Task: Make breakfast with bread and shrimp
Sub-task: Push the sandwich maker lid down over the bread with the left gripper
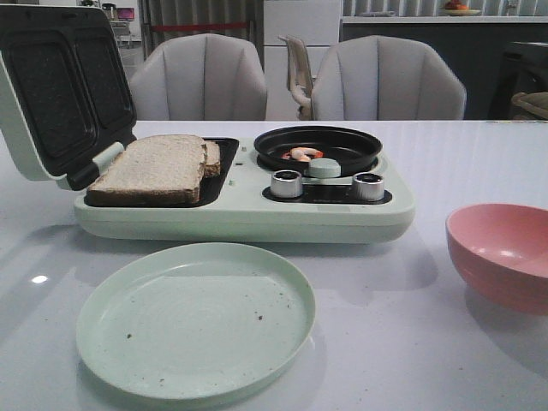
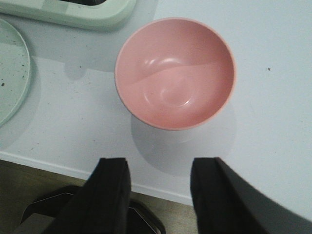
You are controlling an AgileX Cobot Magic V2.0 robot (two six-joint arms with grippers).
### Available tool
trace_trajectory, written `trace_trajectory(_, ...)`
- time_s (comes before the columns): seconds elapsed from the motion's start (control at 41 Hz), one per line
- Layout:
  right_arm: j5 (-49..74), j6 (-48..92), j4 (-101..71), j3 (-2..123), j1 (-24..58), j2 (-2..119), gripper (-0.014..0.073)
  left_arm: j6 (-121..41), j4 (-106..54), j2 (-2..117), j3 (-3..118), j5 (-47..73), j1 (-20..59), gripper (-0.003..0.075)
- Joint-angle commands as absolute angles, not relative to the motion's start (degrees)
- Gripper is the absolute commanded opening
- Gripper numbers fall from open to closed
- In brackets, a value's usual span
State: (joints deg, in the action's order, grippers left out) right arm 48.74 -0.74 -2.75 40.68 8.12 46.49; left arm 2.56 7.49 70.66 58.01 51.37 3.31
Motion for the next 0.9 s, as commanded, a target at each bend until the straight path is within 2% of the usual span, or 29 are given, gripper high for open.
trace_trajectory(0.0, 45.49, -0.79, -2.45, 42.09, 8.05, 45.87, 0.0421, -5.62, -3.01, 74.42, 63.44, 46.79, -3.77, 0.0101)
trace_trajectory(0.146, 45.49, -0.79, -2.45, 42.09, 8.05, 45.87, 0.0421, -17.62, -22.67, 82.04, 70.03, 46.53, -12.48, 0.0101)
trace_trajectory(0.293, 45.49, -0.79, -2.45, 42.09, 8.05, 45.87, 0.0421, -23.39, -35.11, 88.57, 76.20, 46.04, -16.18, 0.0101)
trace_trajectory(0.561, 45.43, -0.79, -2.45, 42.09, 8.05, 45.87, 0.0421, -27.34, -46.33, 99.24, 85.35, 46.30, -15.29, 0.0101)
trace_trajectory(0.879, 45.50, -0.79, -2.45, 42.09, 8.05, 45.87, 0.0421, -37.29, -61.95, 100.69, 86.98, 50.81, -10.99, 0.0101)
